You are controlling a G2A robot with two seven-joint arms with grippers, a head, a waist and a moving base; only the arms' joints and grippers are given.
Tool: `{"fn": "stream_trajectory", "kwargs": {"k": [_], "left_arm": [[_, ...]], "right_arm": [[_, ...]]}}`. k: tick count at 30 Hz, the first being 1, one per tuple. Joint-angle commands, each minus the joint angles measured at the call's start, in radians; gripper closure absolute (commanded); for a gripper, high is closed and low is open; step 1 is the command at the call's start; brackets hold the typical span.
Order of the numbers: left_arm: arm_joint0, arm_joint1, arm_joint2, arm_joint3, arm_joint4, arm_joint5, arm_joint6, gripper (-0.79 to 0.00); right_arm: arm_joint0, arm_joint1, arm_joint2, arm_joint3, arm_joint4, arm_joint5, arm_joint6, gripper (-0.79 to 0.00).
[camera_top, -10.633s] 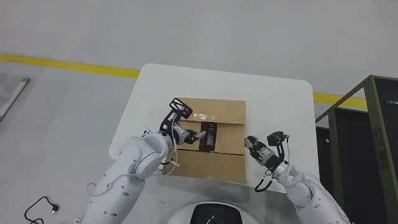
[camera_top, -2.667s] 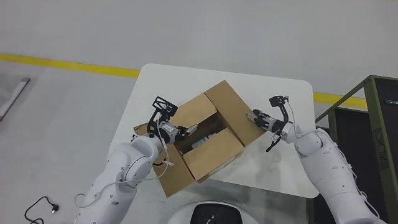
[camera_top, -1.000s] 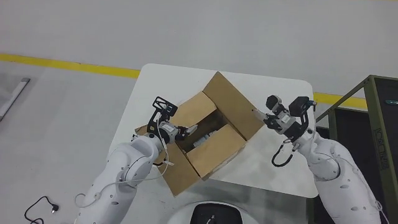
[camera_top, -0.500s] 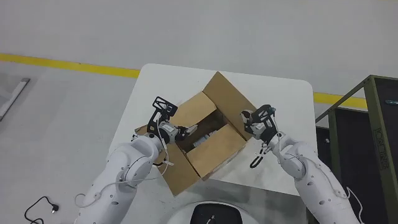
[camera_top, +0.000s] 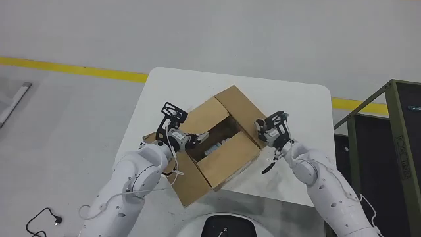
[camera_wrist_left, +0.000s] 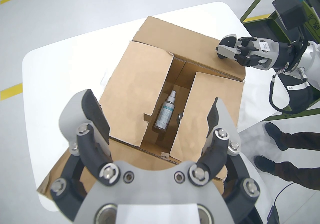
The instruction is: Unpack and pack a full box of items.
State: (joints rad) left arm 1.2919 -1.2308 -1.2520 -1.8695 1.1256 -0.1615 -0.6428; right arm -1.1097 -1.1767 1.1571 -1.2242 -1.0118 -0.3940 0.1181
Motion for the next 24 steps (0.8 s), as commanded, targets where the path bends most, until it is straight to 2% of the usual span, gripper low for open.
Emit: {"fn": "stream_trajectory", "kwargs": {"k": [1, 8, 9, 10, 12, 15, 16, 18, 24], "left_arm": [[0.0, 0.0, 0.0, 0.0, 0.0, 0.0, 0.0, -0.785], [0.0, 0.0, 0.0, 0.0, 0.0, 0.0, 0.0, -0.785], [0.0, 0.0, 0.0, 0.0, 0.0, 0.0, 0.0, -0.785], [0.0, 0.0, 0.0, 0.0, 0.0, 0.0, 0.0, -0.785], [0.0, 0.0, 0.0, 0.0, 0.0, 0.0, 0.0, -0.785], [0.0, 0.0, 0.0, 0.0, 0.0, 0.0, 0.0, -0.785], [0.0, 0.0, 0.0, 0.0, 0.0, 0.0, 0.0, -0.785], [0.0, 0.0, 0.0, 0.0, 0.0, 0.0, 0.0, -0.785], [0.0, 0.0, 0.0, 0.0, 0.0, 0.0, 0.0, -0.785]], "right_arm": [[0.005, -0.002, -0.005, 0.013, 0.003, -0.004, 0.001, 0.0], [0.014, -0.006, -0.005, 0.026, 0.017, -0.02, -0.008, 0.0], [0.007, -0.004, 0.002, 0.01, 0.016, -0.027, -0.019, -0.2], [-0.004, -0.001, 0.012, -0.014, 0.013, -0.041, -0.034, -0.329], [-0.045, 0.009, 0.045, -0.077, 0.016, -0.074, -0.059, -0.446], [-0.136, 0.026, 0.105, -0.199, 0.036, -0.133, -0.073, -0.434], [-0.171, 0.031, 0.123, -0.238, 0.045, -0.147, -0.068, -0.391], [-0.238, 0.041, 0.151, -0.311, 0.027, -0.166, -0.049, -0.376], [-0.399, 0.057, 0.2, -0.425, -0.001, -0.179, -0.04, -0.336]]}}
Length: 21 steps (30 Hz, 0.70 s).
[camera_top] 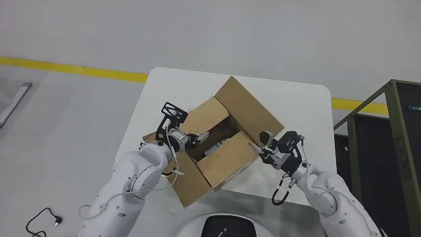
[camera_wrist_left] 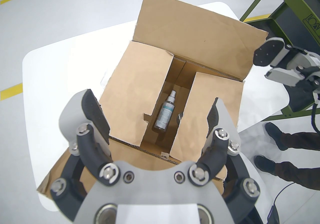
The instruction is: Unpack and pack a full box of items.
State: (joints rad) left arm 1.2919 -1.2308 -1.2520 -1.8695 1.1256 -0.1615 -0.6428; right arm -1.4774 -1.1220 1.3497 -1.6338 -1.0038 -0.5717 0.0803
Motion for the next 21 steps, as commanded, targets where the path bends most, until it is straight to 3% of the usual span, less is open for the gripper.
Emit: {"fn": "stream_trajectory", "kwargs": {"k": [1, 2, 4, 5, 11, 21], "left_arm": [[0.0, 0.0, 0.0, 0.0, 0.0, 0.0, 0.0, -0.785], [0.0, 0.0, 0.0, 0.0, 0.0, 0.0, 0.0, -0.785], [0.0, 0.0, 0.0, 0.0, 0.0, 0.0, 0.0, -0.785], [0.0, 0.0, 0.0, 0.0, 0.0, 0.0, 0.0, -0.785], [0.0, 0.0, 0.0, 0.0, 0.0, 0.0, 0.0, -0.785], [0.0, 0.0, 0.0, 0.0, 0.0, 0.0, 0.0, -0.785]], "right_arm": [[-0.052, 0.004, 0.012, -0.026, -0.014, -0.005, -0.006, -0.283], [-0.072, 0.006, 0.015, -0.035, -0.019, -0.011, -0.009, -0.237], [-0.107, 0.008, 0.021, -0.046, -0.018, -0.02, -0.016, -0.025], [-0.122, 0.01, 0.023, -0.052, -0.02, -0.028, -0.018, 0.0], [-0.177, 0.015, 0.018, -0.021, -0.034, -0.07, -0.02, 0.0], [-0.108, 0.003, -0.041, 0.11, -0.038, 0.002, -0.012, 0.0]]}}
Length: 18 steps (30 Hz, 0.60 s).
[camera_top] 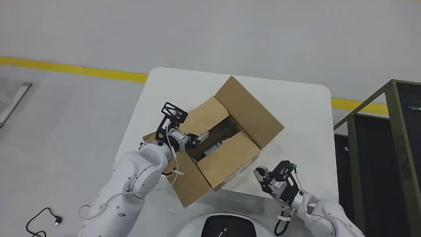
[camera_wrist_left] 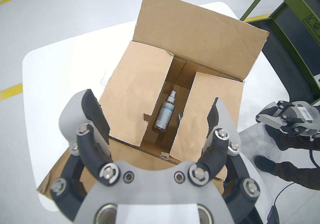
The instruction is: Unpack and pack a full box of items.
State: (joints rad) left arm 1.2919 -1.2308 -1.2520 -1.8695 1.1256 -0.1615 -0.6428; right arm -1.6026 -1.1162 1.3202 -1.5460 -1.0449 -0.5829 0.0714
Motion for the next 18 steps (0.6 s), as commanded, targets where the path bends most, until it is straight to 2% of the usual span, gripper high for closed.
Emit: {"fn": "stream_trajectory", "kwargs": {"k": [1, 6, 18], "left_arm": [[0.0, 0.0, 0.0, 0.0, 0.0, 0.0, 0.0, -0.785], [0.0, 0.0, 0.0, 0.0, 0.0, 0.0, 0.0, -0.785], [0.0, 0.0, 0.0, 0.0, 0.0, 0.0, 0.0, -0.785]], "right_arm": [[0.033, -0.005, -0.02, 0.043, 0.0, 0.027, -0.001, 0.0], [0.126, -0.02, -0.07, 0.131, -0.02, 0.087, 0.007, 0.0], [0.312, -0.044, -0.11, 0.282, 0.001, 0.148, -0.04, 0.0]]}}
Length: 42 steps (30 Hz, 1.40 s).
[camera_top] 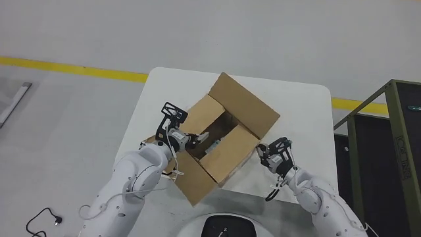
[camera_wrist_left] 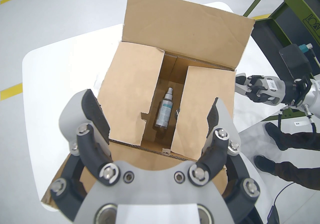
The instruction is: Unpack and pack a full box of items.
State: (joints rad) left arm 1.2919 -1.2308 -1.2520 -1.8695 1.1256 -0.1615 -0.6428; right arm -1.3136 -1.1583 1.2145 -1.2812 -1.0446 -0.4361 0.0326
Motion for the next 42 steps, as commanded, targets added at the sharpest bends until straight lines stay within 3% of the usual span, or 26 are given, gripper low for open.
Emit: {"fn": "stream_trajectory", "kwargs": {"k": [1, 9, 14, 15, 18, 19, 21, 22, 26, 30, 38, 42], "left_arm": [[0.0, 0.0, 0.0, 0.0, 0.0, 0.0, 0.0, -0.785], [0.0, 0.0, 0.0, 0.0, 0.0, 0.0, 0.0, -0.785], [0.0, 0.0, 0.0, 0.0, 0.0, 0.0, 0.0, -0.785], [0.0, 0.0, 0.0, 0.0, 0.0, 0.0, 0.0, -0.785], [0.011, 0.001, -0.003, 0.004, 0.003, 0.003, 0.025, -0.785], [0.012, 0.001, -0.004, 0.005, 0.004, 0.003, 0.028, -0.785], [0.014, 0.001, -0.004, 0.007, 0.005, 0.004, 0.03, -0.785], [0.013, 0.001, -0.003, 0.007, 0.004, 0.004, 0.03, -0.785], [0.01, 0.001, 0.004, 0.013, 0.004, 0.004, 0.031, -0.785], [0.001, 0.0, 0.015, 0.019, 0.003, 0.001, 0.032, -0.785], [-0.013, -0.003, 0.031, 0.03, -0.003, 0.005, 0.042, -0.785], [-0.011, -0.003, 0.026, 0.028, -0.003, 0.014, 0.049, -0.785]], "right_arm": [[0.042, -0.004, -0.006, 0.031, -0.001, 0.006, -0.003, 0.0], [0.166, -0.022, -0.032, 0.138, 0.004, 0.019, -0.023, 0.0], [0.129, -0.02, -0.027, 0.099, 0.007, -0.009, -0.053, -0.003], [0.108, -0.016, -0.02, 0.077, 0.005, -0.025, -0.055, -0.132], [0.027, -0.005, 0.009, 0.005, 0.042, -0.075, -0.036, -0.212], [0.0, -0.001, 0.021, -0.018, 0.055, -0.086, -0.022, -0.274], [-0.054, 0.006, 0.044, -0.056, 0.099, -0.097, 0.011, -0.702], [-0.077, 0.008, 0.059, -0.072, 0.141, -0.103, 0.026, -0.785], [-0.148, 0.019, 0.109, -0.14, 0.202, -0.088, 0.09, -0.785], [-0.188, 0.018, 0.113, -0.184, 0.432, -0.129, 0.184, -0.785], [-0.108, -0.003, 0.028, -0.145, 0.664, -0.075, 0.292, -0.785], [-0.055, -0.014, -0.006, -0.114, 0.626, 0.009, 0.278, -0.785]]}}
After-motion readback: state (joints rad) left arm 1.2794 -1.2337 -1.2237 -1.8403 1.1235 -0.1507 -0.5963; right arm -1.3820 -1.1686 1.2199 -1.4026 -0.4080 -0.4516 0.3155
